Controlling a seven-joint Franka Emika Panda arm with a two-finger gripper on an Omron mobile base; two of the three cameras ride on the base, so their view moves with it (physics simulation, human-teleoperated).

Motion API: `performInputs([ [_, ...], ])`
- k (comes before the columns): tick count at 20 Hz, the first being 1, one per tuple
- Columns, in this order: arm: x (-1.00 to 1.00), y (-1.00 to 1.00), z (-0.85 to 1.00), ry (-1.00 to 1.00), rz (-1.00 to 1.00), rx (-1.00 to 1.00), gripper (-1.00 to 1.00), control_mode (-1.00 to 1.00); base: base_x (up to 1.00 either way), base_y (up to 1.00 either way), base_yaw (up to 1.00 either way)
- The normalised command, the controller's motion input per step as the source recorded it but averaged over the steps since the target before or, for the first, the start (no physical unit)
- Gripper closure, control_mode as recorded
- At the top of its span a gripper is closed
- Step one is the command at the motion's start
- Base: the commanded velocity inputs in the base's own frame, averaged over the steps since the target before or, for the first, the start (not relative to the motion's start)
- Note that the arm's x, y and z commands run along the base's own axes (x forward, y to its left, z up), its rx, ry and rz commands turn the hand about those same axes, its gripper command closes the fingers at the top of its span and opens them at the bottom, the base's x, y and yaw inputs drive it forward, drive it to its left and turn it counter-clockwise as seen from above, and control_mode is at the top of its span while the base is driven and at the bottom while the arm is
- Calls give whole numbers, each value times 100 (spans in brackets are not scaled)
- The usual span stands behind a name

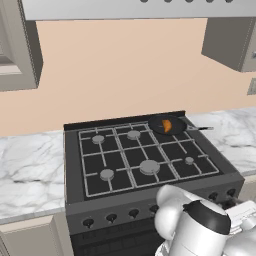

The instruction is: Pick the croissant and place it on the pan. Then turn on the stove to warm the croissant.

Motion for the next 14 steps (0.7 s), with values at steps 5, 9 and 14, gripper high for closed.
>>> performInputs([
  [5, 18, 0, -8, 3, 0, 0, -100, -100, 0, 0, 0],
  [9, 18, 0, -9, 2, 0, 0, -100, -100, 0, 0, 0],
  [14, 13, 0, -19, 1, 0, 0, -100, -100, 0, 0, 0],
])
